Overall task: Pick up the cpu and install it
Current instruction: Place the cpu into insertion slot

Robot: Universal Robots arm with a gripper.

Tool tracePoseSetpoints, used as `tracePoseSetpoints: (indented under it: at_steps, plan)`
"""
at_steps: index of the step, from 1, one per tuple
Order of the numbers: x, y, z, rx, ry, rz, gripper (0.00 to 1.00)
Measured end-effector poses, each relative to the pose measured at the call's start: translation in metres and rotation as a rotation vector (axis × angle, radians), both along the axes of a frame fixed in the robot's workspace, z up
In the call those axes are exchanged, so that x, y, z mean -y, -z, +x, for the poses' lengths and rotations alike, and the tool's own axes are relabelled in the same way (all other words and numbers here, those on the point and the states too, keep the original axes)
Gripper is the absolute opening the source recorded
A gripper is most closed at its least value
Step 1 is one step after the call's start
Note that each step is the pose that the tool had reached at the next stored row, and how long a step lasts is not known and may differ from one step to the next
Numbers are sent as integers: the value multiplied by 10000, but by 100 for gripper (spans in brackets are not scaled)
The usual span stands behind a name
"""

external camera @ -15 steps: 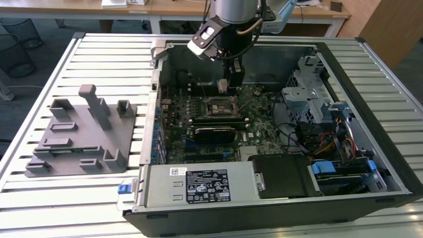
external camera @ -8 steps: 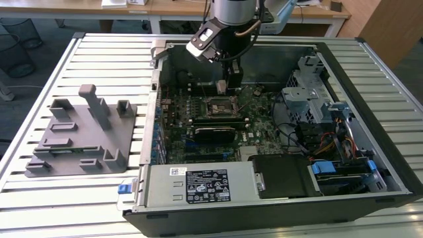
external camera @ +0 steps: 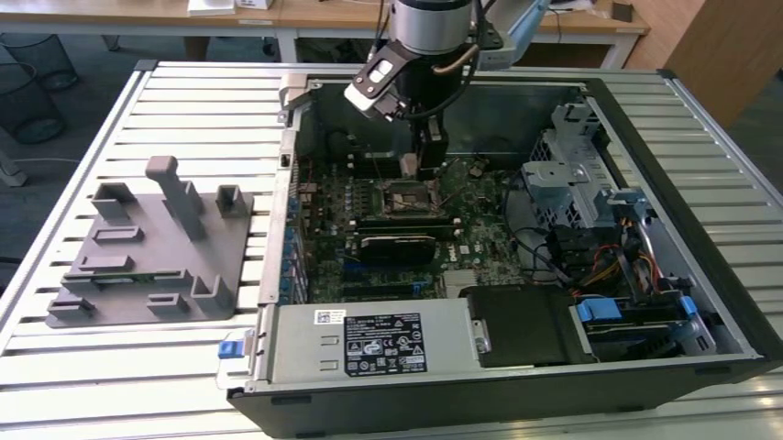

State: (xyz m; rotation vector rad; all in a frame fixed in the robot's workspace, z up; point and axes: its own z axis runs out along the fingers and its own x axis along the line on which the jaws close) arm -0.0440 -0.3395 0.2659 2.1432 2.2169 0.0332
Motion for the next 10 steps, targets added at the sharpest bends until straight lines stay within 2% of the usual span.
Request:
tracePoseSetpoints:
  at_steps: [10]
  plan:
    - [-9,137,-18,-1,129,4,54]
